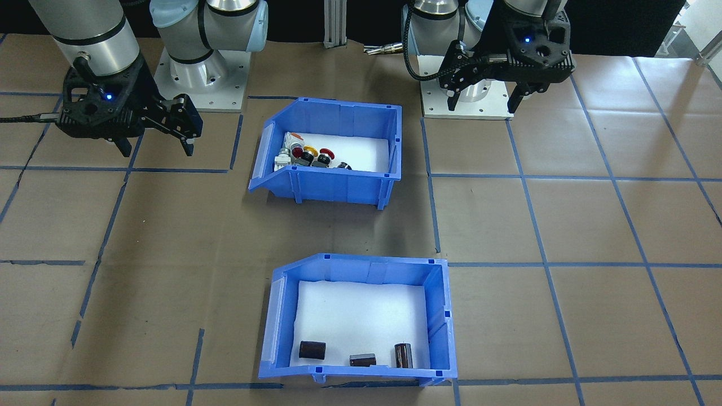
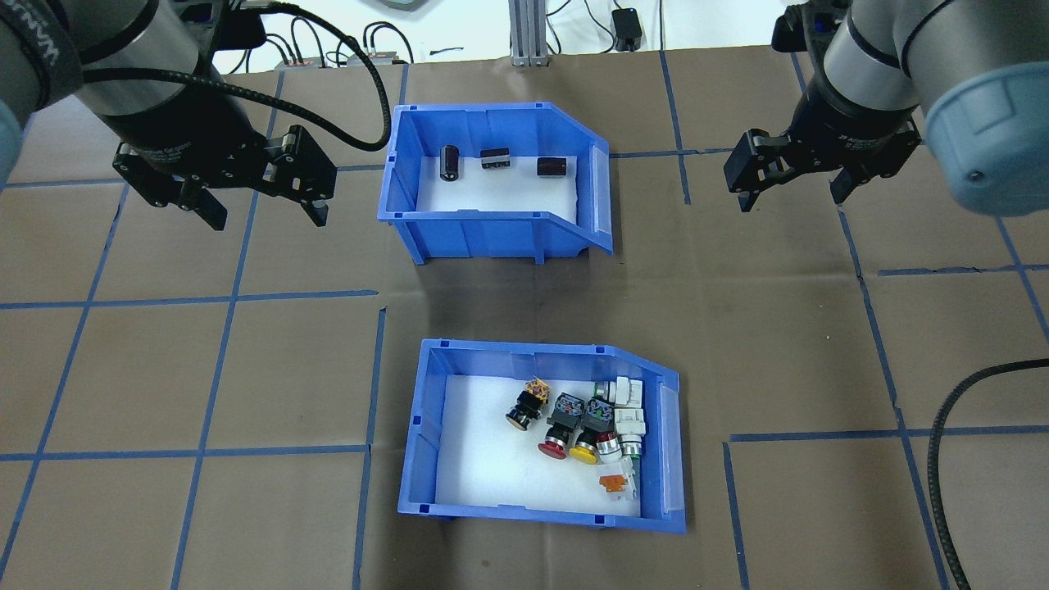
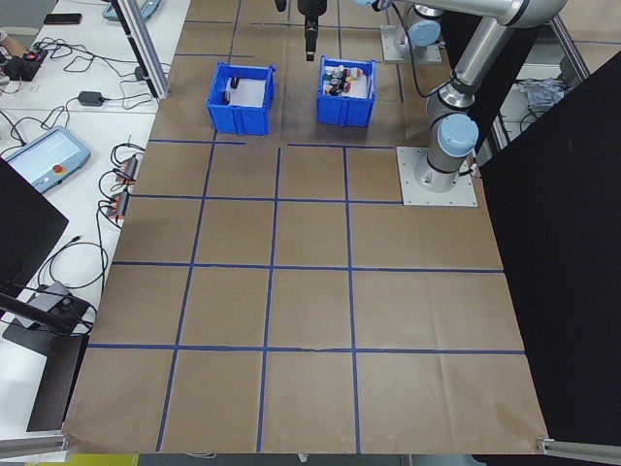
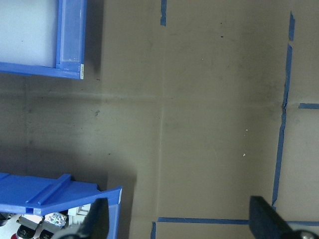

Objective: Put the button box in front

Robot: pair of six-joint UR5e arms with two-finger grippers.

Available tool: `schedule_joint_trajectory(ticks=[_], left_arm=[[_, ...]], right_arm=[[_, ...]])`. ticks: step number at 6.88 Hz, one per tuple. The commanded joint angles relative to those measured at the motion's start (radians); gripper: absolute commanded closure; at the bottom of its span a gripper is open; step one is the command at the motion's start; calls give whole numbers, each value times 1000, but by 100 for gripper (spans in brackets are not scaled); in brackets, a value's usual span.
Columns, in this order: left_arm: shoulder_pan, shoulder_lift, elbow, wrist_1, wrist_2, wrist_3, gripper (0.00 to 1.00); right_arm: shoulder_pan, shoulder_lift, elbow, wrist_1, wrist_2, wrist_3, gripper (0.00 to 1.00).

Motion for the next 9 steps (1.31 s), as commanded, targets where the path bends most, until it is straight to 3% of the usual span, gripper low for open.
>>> schedule_joint_trajectory(ticks=[1,7,9], left_arm=[[0,-6,-2,2,-2,-1,0],[2,5,-9,4,0,2,0],[2,-9,-9,4,0,-2,0]], right_arm=[[-1,-2,1,2,-1,0,0],[-1,21,-8,-15,-1,-138,0],[0,116,-124,3,2,-267,0]])
